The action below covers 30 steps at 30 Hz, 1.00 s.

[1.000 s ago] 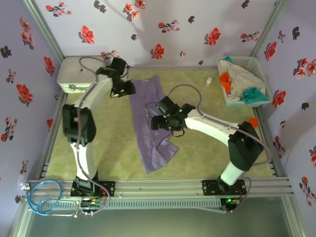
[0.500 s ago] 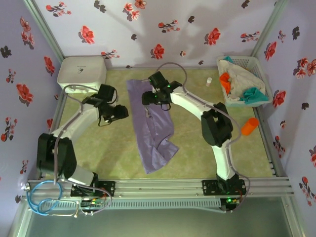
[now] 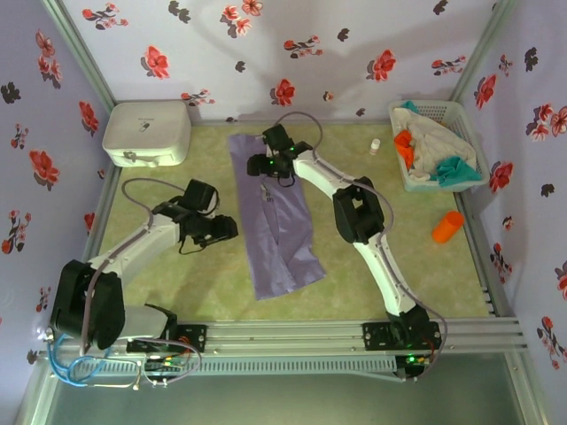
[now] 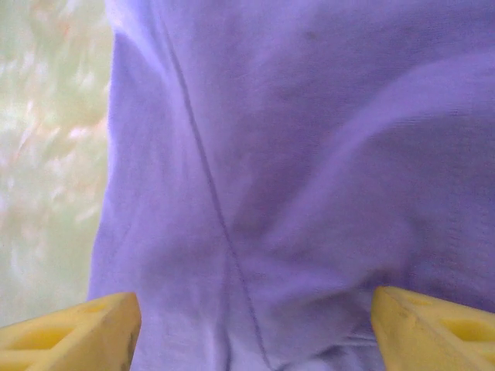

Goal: Fold and stack the t-shirts

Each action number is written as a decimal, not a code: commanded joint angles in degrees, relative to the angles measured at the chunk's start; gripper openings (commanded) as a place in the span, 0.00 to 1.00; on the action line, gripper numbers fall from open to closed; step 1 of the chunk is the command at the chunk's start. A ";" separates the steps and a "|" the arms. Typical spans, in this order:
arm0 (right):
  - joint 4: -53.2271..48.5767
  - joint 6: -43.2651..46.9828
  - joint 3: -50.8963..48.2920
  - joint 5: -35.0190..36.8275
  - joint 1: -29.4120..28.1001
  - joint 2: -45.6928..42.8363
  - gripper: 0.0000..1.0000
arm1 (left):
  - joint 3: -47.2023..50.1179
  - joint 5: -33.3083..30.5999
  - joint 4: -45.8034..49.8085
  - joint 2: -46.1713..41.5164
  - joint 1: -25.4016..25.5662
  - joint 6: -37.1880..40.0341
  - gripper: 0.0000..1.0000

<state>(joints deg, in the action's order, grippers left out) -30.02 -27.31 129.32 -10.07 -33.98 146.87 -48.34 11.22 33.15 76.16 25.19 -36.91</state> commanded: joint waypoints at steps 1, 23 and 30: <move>-5.09 -1.85 1.53 4.07 3.17 2.76 0.79 | 0.66 1.08 -3.56 1.48 1.90 -3.07 0.52; -5.63 5.86 -7.12 0.76 7.46 -11.80 0.82 | 2.60 8.28 -7.41 9.08 9.52 -7.14 0.47; -5.37 0.77 -27.26 3.39 7.98 -27.70 0.79 | 4.59 8.69 -4.22 8.35 10.49 -4.86 0.52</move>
<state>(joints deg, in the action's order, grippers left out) -35.14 -24.25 108.71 -7.53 -26.28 125.49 -44.77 18.72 26.61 86.00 35.00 -42.87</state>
